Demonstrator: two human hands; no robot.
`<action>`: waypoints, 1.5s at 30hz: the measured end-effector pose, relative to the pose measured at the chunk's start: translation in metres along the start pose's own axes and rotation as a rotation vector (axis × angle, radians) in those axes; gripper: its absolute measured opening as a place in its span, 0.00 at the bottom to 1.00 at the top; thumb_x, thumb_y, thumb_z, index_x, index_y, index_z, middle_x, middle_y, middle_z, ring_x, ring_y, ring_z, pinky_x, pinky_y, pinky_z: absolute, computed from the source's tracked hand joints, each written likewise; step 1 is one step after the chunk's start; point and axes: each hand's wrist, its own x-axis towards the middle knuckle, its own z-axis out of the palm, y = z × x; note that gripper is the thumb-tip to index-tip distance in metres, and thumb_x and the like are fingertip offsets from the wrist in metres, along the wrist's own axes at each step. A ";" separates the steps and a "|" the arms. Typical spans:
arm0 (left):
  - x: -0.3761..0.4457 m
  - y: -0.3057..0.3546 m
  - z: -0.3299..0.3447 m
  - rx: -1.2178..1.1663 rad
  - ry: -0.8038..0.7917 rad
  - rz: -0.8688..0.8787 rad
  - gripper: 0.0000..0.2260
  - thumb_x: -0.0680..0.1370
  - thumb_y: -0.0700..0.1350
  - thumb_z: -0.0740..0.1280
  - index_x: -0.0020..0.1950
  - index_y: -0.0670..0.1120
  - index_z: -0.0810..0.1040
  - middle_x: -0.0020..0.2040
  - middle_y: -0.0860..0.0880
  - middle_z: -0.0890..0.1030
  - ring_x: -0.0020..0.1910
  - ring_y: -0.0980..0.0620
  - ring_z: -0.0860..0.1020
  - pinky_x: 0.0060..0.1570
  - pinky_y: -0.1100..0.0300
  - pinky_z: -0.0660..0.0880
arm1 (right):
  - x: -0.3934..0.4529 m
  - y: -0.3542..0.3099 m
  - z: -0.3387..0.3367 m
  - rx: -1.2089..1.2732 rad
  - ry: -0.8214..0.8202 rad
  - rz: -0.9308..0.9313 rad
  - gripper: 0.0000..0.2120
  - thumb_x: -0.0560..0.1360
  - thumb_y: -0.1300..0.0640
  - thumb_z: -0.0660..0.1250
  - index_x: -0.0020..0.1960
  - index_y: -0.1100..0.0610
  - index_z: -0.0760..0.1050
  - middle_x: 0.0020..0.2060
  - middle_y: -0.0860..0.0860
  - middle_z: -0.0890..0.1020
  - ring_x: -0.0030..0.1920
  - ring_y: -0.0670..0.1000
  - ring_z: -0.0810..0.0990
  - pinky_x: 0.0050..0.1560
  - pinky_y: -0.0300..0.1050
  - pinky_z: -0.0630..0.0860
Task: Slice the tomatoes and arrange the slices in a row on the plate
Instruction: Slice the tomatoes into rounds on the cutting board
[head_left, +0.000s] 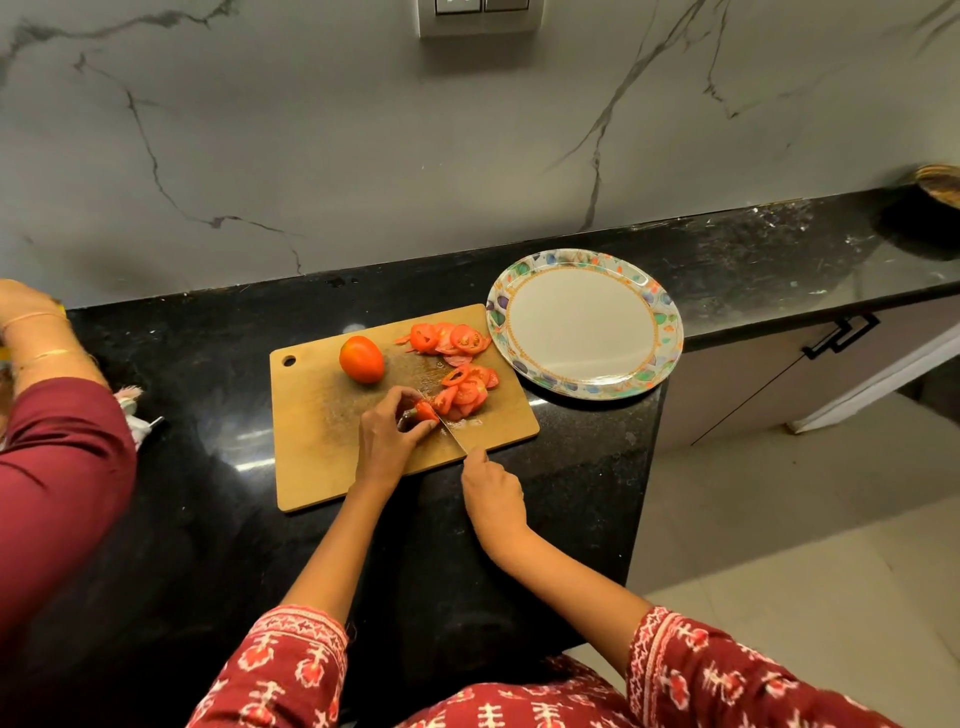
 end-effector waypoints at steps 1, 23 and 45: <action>-0.002 0.001 0.001 -0.001 0.013 0.001 0.15 0.65 0.39 0.77 0.48 0.42 0.77 0.44 0.47 0.81 0.42 0.57 0.78 0.41 0.77 0.69 | 0.002 0.000 0.008 -0.011 0.006 0.025 0.17 0.55 0.57 0.82 0.32 0.56 0.73 0.18 0.49 0.71 0.15 0.44 0.70 0.14 0.32 0.62; 0.012 -0.002 -0.005 -0.022 -0.039 -0.066 0.17 0.66 0.39 0.77 0.51 0.43 0.77 0.48 0.47 0.80 0.46 0.54 0.77 0.45 0.68 0.73 | -0.005 0.016 -0.016 0.069 -0.122 -0.067 0.06 0.81 0.60 0.57 0.55 0.61 0.69 0.46 0.56 0.82 0.47 0.55 0.83 0.41 0.45 0.76; 0.021 -0.002 -0.017 0.060 -0.032 -0.127 0.17 0.63 0.43 0.79 0.49 0.41 0.81 0.43 0.48 0.81 0.39 0.56 0.77 0.35 0.77 0.69 | 0.002 0.011 0.002 -0.007 -0.021 -0.037 0.18 0.54 0.58 0.82 0.31 0.56 0.73 0.18 0.50 0.72 0.14 0.46 0.70 0.14 0.32 0.61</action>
